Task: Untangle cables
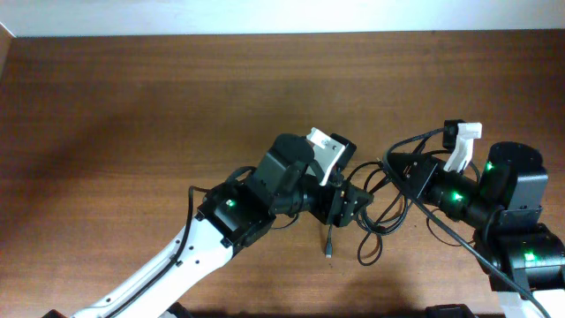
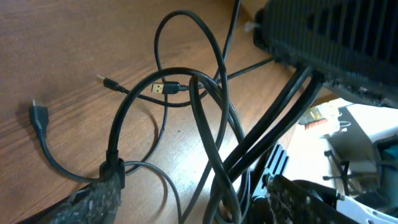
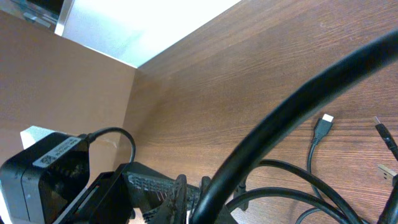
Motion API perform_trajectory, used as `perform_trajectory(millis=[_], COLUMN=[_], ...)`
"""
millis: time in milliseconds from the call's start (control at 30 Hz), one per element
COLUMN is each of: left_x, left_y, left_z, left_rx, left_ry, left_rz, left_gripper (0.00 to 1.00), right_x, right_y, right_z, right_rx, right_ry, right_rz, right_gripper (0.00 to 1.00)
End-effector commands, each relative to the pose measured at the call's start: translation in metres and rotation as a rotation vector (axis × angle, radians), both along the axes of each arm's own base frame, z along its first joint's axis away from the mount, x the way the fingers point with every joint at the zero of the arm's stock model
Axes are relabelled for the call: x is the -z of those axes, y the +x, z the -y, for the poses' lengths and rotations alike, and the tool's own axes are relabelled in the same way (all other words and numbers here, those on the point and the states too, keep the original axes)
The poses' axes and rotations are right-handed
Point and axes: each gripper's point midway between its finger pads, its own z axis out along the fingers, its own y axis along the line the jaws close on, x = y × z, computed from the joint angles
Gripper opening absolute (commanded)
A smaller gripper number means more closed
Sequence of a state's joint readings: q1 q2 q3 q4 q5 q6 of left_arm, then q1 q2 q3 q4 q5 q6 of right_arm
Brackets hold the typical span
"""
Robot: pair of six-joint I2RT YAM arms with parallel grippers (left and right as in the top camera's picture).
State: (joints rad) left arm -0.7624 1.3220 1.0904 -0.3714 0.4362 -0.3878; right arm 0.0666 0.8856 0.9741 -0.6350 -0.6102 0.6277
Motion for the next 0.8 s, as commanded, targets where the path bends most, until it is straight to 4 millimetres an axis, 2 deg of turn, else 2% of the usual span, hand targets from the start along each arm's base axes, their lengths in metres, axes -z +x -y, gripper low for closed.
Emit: perform_trajectory(millis=[0, 400, 500, 600, 667, 767], left_x=[-0.01, -0.011, -0.005, 0.005, 0.003, 0.0], left_y=[0.009, 0.021, 0.023, 0.021, 0.014, 0.013], left_z=[0.002, -0.002, 0.0, 0.006, 0.015, 0.017], left_rx=[-0.04, -0.129, -0.129, -0.099, -0.04, -0.028], left_ry=[-0.026, -0.03, -0.018, -0.013, -0.047, -0.061], left_rz=[0.005, -0.002, -0.013, -0.049, -0.069, -0.065], left_gripper=[0.8, 0.8, 0.8, 0.75, 0.72, 0.67], right_x=[-0.001, -0.001, -0.001, -0.001, -0.001, -0.001], right_y=[-0.001, -0.001, -0.001, -0.001, -0.001, -0.001], right_z=[-0.003, -0.003, -0.003, -0.003, -0.003, -0.003], right_rx=[-0.02, -0.02, -0.02, -0.02, -0.02, -0.02], right_ry=[-0.004, -0.004, -0.004, -0.004, -0.004, -0.004], right_rz=[0.015, 0.015, 0.015, 0.015, 0.015, 0.015], right_gripper=[0.04, 0.04, 0.04, 0.04, 0.04, 0.04])
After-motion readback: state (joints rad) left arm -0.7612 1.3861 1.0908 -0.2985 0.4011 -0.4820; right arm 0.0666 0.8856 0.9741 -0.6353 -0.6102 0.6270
